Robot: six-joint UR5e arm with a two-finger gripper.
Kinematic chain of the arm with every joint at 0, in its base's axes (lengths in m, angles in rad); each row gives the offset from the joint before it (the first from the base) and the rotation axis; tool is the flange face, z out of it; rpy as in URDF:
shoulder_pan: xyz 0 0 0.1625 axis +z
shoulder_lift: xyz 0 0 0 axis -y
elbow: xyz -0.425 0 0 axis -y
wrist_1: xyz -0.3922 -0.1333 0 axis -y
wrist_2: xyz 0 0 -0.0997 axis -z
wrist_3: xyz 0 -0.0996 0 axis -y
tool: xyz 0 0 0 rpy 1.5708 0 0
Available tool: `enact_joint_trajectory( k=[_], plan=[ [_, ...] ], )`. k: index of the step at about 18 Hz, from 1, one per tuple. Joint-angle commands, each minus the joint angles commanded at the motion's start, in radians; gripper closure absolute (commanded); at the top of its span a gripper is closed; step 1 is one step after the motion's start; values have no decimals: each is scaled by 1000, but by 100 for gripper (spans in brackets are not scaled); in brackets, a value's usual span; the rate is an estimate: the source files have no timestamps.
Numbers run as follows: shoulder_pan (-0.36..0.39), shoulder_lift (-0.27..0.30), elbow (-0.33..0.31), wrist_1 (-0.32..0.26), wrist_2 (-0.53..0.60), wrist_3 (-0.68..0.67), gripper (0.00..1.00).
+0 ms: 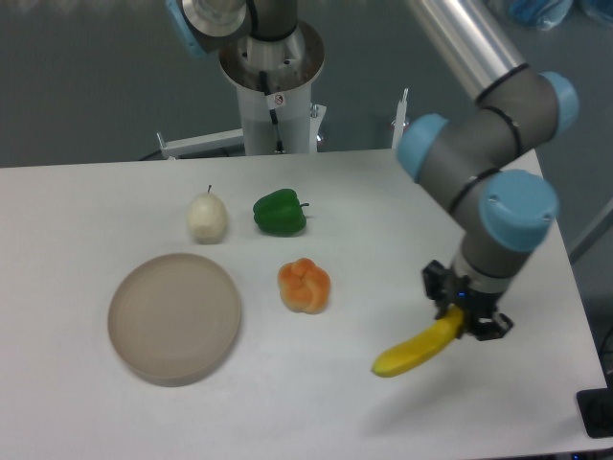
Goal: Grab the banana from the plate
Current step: 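Lift the banana off the plate and carry it away from the plate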
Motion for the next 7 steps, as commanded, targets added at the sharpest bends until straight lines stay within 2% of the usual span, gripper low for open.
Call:
enact_joint_trajectory(
  k=[7],
  plan=[
    [14,-6,-3,2,43,38,100]
  ],
)
